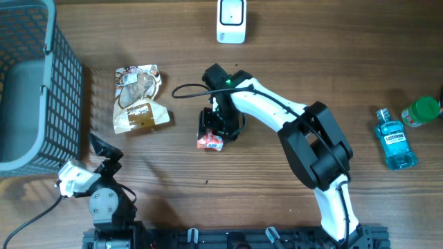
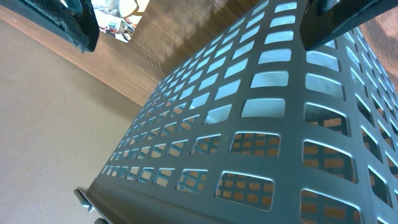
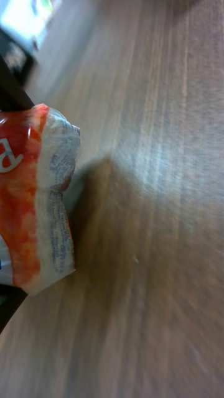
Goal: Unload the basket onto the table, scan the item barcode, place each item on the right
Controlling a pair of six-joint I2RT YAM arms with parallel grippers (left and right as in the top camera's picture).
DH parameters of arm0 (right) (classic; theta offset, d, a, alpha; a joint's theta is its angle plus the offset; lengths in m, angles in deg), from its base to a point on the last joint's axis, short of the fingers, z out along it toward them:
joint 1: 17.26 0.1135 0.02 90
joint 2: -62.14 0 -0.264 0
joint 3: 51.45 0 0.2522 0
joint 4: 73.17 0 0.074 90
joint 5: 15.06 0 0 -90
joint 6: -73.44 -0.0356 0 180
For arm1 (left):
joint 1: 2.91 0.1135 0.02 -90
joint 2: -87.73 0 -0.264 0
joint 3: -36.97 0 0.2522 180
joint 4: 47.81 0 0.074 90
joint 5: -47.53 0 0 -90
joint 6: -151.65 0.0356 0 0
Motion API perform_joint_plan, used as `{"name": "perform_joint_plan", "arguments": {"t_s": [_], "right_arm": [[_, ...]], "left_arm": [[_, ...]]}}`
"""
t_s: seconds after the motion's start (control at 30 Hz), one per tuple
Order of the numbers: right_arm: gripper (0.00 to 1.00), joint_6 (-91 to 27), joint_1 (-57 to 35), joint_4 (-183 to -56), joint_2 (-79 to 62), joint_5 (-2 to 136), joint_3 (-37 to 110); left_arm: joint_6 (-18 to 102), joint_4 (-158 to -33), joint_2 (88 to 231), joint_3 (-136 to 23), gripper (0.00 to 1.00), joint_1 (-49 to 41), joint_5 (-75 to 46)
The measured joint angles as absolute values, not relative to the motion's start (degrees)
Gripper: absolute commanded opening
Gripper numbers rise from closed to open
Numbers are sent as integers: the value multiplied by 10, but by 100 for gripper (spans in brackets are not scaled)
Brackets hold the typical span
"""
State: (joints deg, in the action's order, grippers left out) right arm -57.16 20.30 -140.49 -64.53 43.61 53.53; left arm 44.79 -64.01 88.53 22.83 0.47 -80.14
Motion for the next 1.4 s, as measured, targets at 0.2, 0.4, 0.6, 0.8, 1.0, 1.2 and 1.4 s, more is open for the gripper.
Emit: {"name": "perform_joint_plan", "arguments": {"t_s": [0.2, 0.4, 0.6, 0.8, 1.0, 1.2, 1.4], "right_arm": [[61, -629, 174, -1379, -648, 258, 535], [61, -708, 152, -1353, -648, 145, 535], [62, -830, 152, -1292, -648, 69, 535], [58, -980, 152, -1170, -649, 25, 535], [58, -1062, 152, -1101, -649, 4, 534], [58, -1082, 152, -1091, -649, 3, 534], [61, -1032, 152, -1014, -649, 33, 534]], "left_arm": [[448, -640, 885, 228, 100, 5, -801], [448, -640, 885, 228, 100, 5, -801], [448, -640, 885, 228, 100, 5, -801], [448, -640, 885, 228, 100, 5, -801], [448, -640, 885, 228, 100, 5, -801], [448, -640, 885, 228, 100, 5, -801], [448, -640, 885, 228, 100, 5, -801]]}}
